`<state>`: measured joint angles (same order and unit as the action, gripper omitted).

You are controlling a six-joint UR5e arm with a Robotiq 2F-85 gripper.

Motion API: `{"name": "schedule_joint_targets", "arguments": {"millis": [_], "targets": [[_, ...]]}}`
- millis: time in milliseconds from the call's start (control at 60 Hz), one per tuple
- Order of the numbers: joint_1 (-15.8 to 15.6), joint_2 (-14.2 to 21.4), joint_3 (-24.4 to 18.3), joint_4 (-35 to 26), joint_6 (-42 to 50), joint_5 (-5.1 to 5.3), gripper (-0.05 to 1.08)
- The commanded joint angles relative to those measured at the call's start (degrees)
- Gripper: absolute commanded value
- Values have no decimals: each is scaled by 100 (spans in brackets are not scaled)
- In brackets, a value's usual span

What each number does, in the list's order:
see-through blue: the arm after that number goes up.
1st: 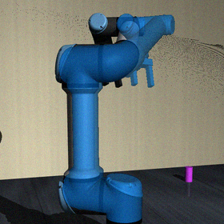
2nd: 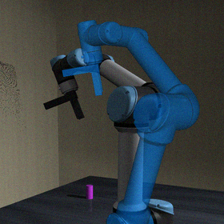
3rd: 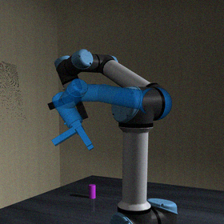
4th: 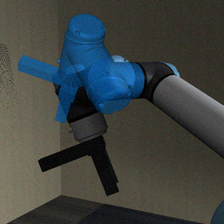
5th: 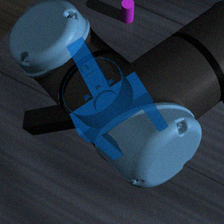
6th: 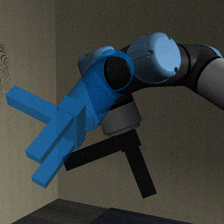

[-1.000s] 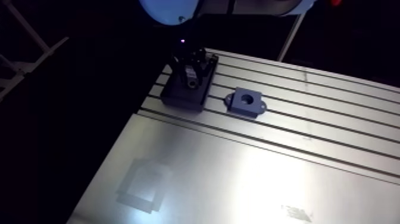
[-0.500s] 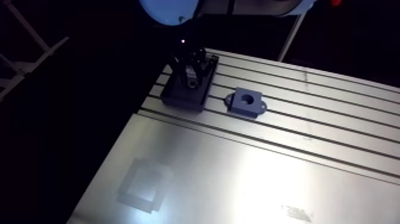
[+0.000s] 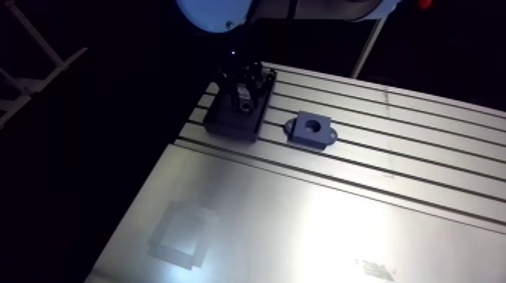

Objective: Pick up the bearing and press it into the housing until flush.

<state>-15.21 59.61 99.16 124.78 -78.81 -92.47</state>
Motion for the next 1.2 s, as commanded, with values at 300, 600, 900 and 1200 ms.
{"name": "schedule_joint_targets", "arguments": {"millis": [300, 600, 900, 1200], "targets": [[0, 138, -13, -10, -33, 11, 65], [60, 447, -86, -216, -67, 23, 70], [372, 932, -18, -735, -282, 31, 76], [860, 1367, 106, -1085, -659, 31, 80]]}}
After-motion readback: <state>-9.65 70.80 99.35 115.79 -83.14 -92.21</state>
